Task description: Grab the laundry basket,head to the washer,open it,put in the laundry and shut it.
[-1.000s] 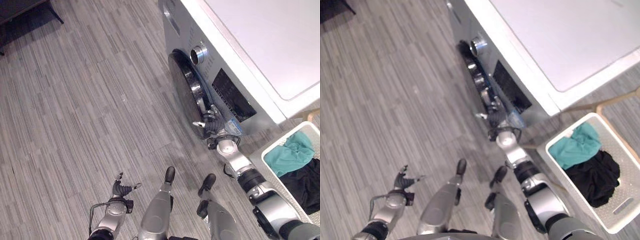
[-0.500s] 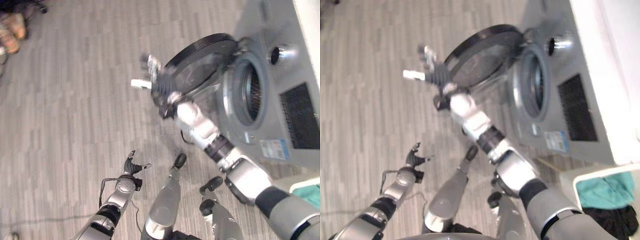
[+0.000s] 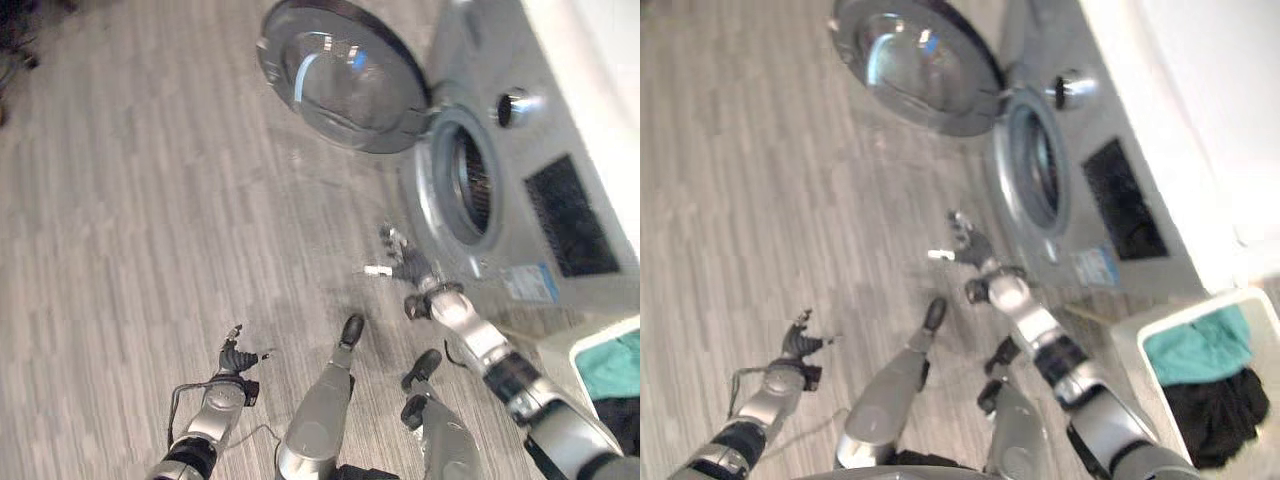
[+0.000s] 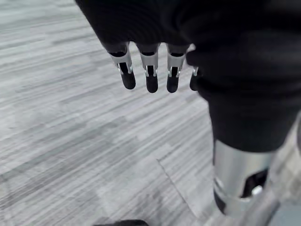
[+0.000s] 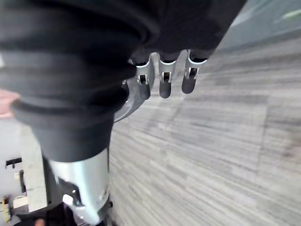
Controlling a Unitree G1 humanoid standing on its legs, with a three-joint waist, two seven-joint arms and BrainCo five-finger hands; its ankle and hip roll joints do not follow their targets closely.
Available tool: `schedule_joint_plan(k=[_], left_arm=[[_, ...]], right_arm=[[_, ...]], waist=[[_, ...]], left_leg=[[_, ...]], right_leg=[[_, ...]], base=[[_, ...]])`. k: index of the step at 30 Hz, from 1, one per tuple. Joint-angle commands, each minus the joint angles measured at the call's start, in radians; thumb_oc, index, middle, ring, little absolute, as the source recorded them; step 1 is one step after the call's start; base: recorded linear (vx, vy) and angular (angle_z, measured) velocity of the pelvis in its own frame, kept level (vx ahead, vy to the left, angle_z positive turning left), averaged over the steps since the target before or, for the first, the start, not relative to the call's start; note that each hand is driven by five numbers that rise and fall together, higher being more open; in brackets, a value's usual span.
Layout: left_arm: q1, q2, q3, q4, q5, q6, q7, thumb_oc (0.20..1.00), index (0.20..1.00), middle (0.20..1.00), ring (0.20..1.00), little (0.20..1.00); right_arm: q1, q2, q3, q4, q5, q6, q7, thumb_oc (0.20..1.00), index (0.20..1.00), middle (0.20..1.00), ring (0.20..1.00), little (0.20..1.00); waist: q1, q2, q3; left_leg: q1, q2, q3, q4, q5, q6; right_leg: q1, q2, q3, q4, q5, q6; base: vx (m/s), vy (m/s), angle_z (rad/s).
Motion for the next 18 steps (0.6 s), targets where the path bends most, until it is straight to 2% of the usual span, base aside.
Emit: schedule_joint_plan(k=[1,2,3,4,5,6,9,10,11,12,15,16,18], left_arm=[[0.04,-0.009,0.011,0.0,0.045,-0.008,-0.003,1.0,1.0,1.0,1.0,1.0],[0.043,-0.013,0.012,-0.007,0.046,-0.007,-0.007,1.0,1.0,1.0,1.0,1.0],[0.042,-0.019,0.014,-0.017,0.043,-0.01,-0.009,1.0,1.0,1.0,1.0,1.0],[0.043,-0.02,0.014,-0.017,0.043,-0.01,-0.009,1.0,1.0,1.0,1.0,1.0],[0.053,-0.028,0.024,-0.043,0.039,-0.009,-0.014,1.0,1.0,1.0,1.0,1.0],[0.061,-0.033,0.03,-0.054,0.041,-0.008,-0.014,1.0,1.0,1.0,1.0,1.0],[0.059,-0.051,0.044,-0.061,0.018,-0.01,-0.012,1.0,1.0,1.0,1.0,1.0],[0.052,-0.055,0.041,-0.06,0.018,-0.013,-0.008,1.0,1.0,1.0,1.0,1.0],[0.052,-0.055,0.041,-0.06,0.018,-0.013,-0.008,1.0,1.0,1.0,1.0,1.0],[0.036,-0.054,0.028,-0.081,0.02,-0.017,-0.005,1.0,1.0,1.0,1.0,1.0],[0.009,-0.039,0.025,-0.111,0.017,-0.023,0.014,1.0,1.0,1.0,1.0,1.0],[0.01,-0.035,0.028,-0.122,0.019,-0.023,0.017,1.0,1.0,1.0,1.0,1.0],[-0.017,-0.021,0.034,-0.131,0.024,-0.022,0.031,1.0,1.0,1.0,1.0,1.0]], right_arm=[[0.061,0.023,-0.001,-0.069,-0.097,-0.041,0.078,1.0,1.0,1.0,1.0,1.0],[0.107,0.021,-0.002,-0.068,-0.112,-0.037,0.09,1.0,1.0,1.0,1.0,1.0],[0.146,0.017,-0.017,-0.061,-0.124,-0.042,0.09,1.0,1.0,1.0,1.0,1.0],[0.146,0.017,-0.017,-0.061,-0.124,-0.042,0.09,1.0,1.0,1.0,1.0,1.0],[0.206,0.003,-0.041,-0.03,-0.169,-0.037,0.092,1.0,1.0,1.0,1.0,1.0],[0.227,-0.004,-0.049,-0.013,-0.205,-0.037,0.084,1.0,1.0,1.0,1.0,1.0],[0.267,-0.031,-0.078,0.038,-0.263,-0.021,0.067,1.0,1.0,1.0,1.0,1.0],[0.276,-0.037,-0.088,0.053,-0.281,-0.016,0.059,1.0,1.0,1.0,1.0,1.0],[0.276,-0.037,-0.088,0.053,-0.281,-0.016,0.059,1.0,1.0,1.0,1.0,1.0],[0.295,-0.046,-0.116,0.082,-0.301,-0.012,0.04,1.0,1.0,1.0,1.0,1.0],[0.32,-0.036,-0.174,0.128,-0.281,-0.01,0.002,1.0,1.0,1.0,1.0,1.0],[0.33,-0.036,-0.188,0.134,-0.281,-0.013,0.001,1.0,1.0,1.0,1.0,1.0],[0.324,-0.034,-0.214,0.144,-0.286,-0.015,-0.014,1.0,1.0,1.0,1.0,1.0]], waist=[[-0.012,-0.017,-0.036],[-0.028,-0.014,-0.041],[-0.052,-0.014,-0.042],[-0.053,-0.014,-0.042],[-0.085,-0.013,-0.051],[-0.098,-0.012,-0.055],[-0.122,-0.013,-0.053],[-0.125,-0.014,-0.051],[-0.124,-0.014,-0.051],[-0.148,-0.021,-0.061],[-0.172,-0.025,-0.073],[-0.177,-0.02,-0.081],[-0.199,-0.024,-0.086]], left_leg=[[0.006,0.018,0.064,0.072,-0.152,0.018],[0.012,0.021,0.068,0.077,-0.157,0.017],[0.003,0.016,0.078,0.088,-0.138,0.02],[0.003,0.015,0.077,0.088,-0.137,0.02],[0.011,0.022,0.093,0.117,-0.148,0.008],[0.012,0.029,0.105,0.147,-0.152,-0.002],[-0.002,0.045,0.103,0.263,-0.152,-0.028],[-0.009,0.047,0.085,0.294,-0.133,-0.039],[-0.01,0.047,0.085,0.294,-0.133,-0.039],[-0.024,0.068,0.078,0.254,-0.135,-0.035],[-0.045,0.114,0.075,0.118,-0.076,-0.029],[-0.033,0.125,0.077,0.067,-0.072,-0.023],[-0.05,0.12,0.095,0.075,-0.063,-0.02]], right_leg=[[-0.005,-0.037,0.022,0.052,-0.127,0.039],[0.002,-0.034,0.03,0.05,-0.13,0.036],[-0.002,-0.038,0.034,0.044,-0.112,0.027],[-0.002,-0.038,0.033,0.044,-0.111,0.027],[0.016,-0.017,0.066,0.024,-0.124,0.021],[0.028,-0.007,0.077,0.017,-0.131,0.014],[0.062,0.014,0.11,0.009,-0.149,-0.008],[0.069,0.018,0.121,0.008,-0.152,-0.012],[0.069,0.018,0.121,0.008,-0.152,-0.012],[0.076,0.016,0.124,-0.001,-0.156,-0.007],[0.063,0.022,0.155,0.007,-0.154,0.01],[0.06,0.025,0.171,0.011,-0.161,0.018],[0.035,0.01,0.2,0.034,-0.16,0.032]], base=[[0.01,-0.048,-0.23],[-0.08,-0.019,-0.13],[-0.08,0.008,-0.28],[-0.08,-0.03,-0.26],[0.01,-0.059,-0.17],[0.01,-0.074,-0.07],[0.02,-0.022,-0.21],[0.03,0.024,-0.2],[0.06,0.046,-0.42],[0.09,0.069,-0.42],[0.14,0.178,-0.12],[0.14,0.237,-0.25],[0.11,0.304,-0.38]])
